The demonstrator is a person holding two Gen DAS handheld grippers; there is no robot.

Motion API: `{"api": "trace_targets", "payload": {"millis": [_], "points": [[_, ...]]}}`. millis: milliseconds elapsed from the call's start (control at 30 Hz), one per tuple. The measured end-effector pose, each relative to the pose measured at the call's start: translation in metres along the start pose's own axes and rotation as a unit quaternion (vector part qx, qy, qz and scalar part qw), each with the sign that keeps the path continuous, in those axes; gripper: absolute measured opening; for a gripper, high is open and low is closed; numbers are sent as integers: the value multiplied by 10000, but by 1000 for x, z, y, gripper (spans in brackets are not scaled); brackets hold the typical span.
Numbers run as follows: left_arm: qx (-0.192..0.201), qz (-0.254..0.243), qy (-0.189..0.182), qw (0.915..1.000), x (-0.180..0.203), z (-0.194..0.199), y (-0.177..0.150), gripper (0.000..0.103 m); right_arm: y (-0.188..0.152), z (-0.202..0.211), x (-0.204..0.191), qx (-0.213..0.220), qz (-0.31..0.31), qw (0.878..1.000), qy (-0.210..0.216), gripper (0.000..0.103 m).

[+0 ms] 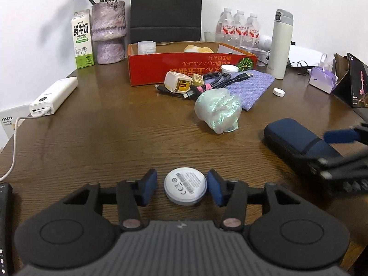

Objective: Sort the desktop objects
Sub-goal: 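Grasp the navy glasses case with the right tool, then carry the disc and the navy case into the red box and release both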

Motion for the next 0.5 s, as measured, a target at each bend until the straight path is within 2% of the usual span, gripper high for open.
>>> {"api": "trace_targets", "payload": {"millis": [67, 133, 200, 233, 300, 333, 433, 500], "points": [[20, -24, -36, 10000, 1, 2, -1, 59, 3, -8, 2, -29, -64, 10000, 24, 85], [56, -33, -66, 10000, 1, 2, -1, 59, 6, -16, 6, -66, -143, 9998, 96, 84], [49, -2, -71, 10000, 0, 0, -2, 58, 8, -23, 11, -106, -227, 9996, 140, 79], [83, -3, -47, 10000, 0, -1, -3, 54, 8, -26, 13, -161, -258, 9995, 95, 70], [119, -18, -31, 9999, 0, -1, -2, 49, 7, -27, 14, -147, -276, 9994, 141, 69], [135, -21, -47, 9999, 0, -1, -2, 42, 7, -27, 13, -138, -255, 9995, 151, 68], [144, -106, -70, 9998, 1, 0, -1, 40, 8, -23, 13, -63, -274, 9994, 192, 62], [161, -30, -174, 9997, -1, 3, 1, 40, 14, -16, 15, 55, -370, 9990, 256, 61]]}}
Point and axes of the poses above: each gripper's, at about its wrist camera, not at the fingertips, and z roughly against the way its jaws point, x to its right, y to its top, the point moved 5 cm from there along -z, roughly the way its jaws point, and after that the axes turned 12 degrees about y, right-handed, at the moved point
